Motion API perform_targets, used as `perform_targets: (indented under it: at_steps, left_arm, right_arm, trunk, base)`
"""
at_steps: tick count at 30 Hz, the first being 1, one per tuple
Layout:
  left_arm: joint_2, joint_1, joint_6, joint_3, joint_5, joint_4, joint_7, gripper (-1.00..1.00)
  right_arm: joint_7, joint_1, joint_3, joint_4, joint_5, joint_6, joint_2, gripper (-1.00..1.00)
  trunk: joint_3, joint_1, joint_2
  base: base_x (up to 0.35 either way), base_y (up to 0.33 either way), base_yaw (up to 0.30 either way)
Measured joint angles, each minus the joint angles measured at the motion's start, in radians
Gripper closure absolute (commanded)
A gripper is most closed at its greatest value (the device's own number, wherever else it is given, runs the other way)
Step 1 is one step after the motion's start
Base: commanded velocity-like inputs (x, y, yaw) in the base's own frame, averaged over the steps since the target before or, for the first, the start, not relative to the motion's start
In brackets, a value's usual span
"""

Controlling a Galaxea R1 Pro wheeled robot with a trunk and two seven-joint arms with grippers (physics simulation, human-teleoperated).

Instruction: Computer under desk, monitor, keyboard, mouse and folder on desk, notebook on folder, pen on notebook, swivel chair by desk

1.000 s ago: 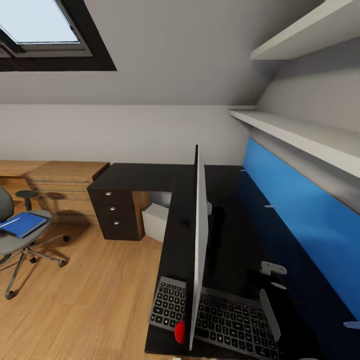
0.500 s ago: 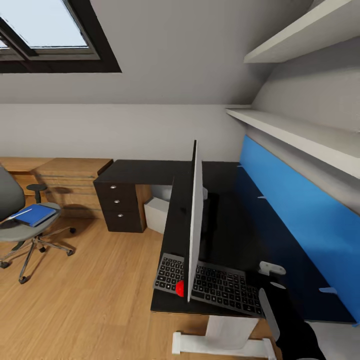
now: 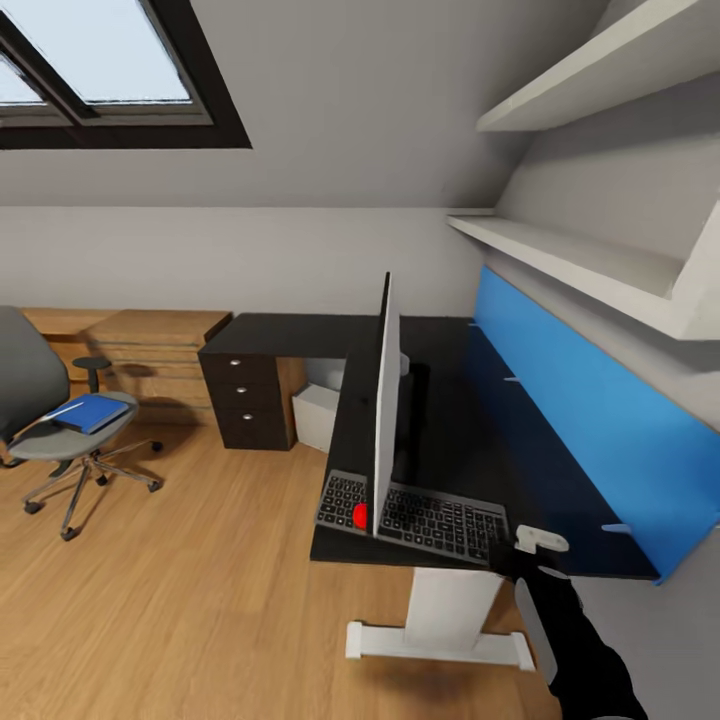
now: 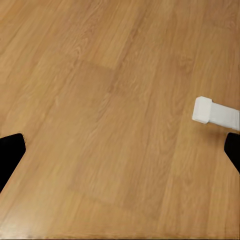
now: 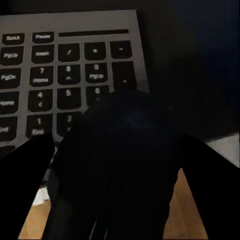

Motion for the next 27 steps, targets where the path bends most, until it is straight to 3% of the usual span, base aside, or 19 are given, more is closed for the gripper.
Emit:
perform_targets:
  at_steps: [10, 18, 27]
  left_arm:
    - [0.003, 0.0, -0.001, 0.0, 0.0, -0.001, 0.0, -1.0]
    - [0.005, 0.0, 0.0, 0.0, 0.0, 0.0, 0.0, -1.0]
    - [0.005, 0.0, -0.001, 0.0, 0.0, -0.001, 0.0, -1.0]
  right_arm:
    - [-0.003, 0.0, 0.001, 0.018, 0.002, -0.009, 0.052, 1.0]
    - [-0.003, 0.0, 0.003, 0.037, 0.003, -0.01, 0.062, 1.0]
    - [0.0, 0.0, 0.003, 0.038, 0.003, -0.01, 0.063, 1.0]
  trunk:
    - [0.0, -0.001, 0.0]
    - [0.0, -0.001, 0.0]
    - [0.0, 0.0, 0.0]
  base:
    - [-0.177, 0.212, 0.07]
    - [-0.007, 0.222, 0.167]
    - [-0.056, 0.137, 0.024]
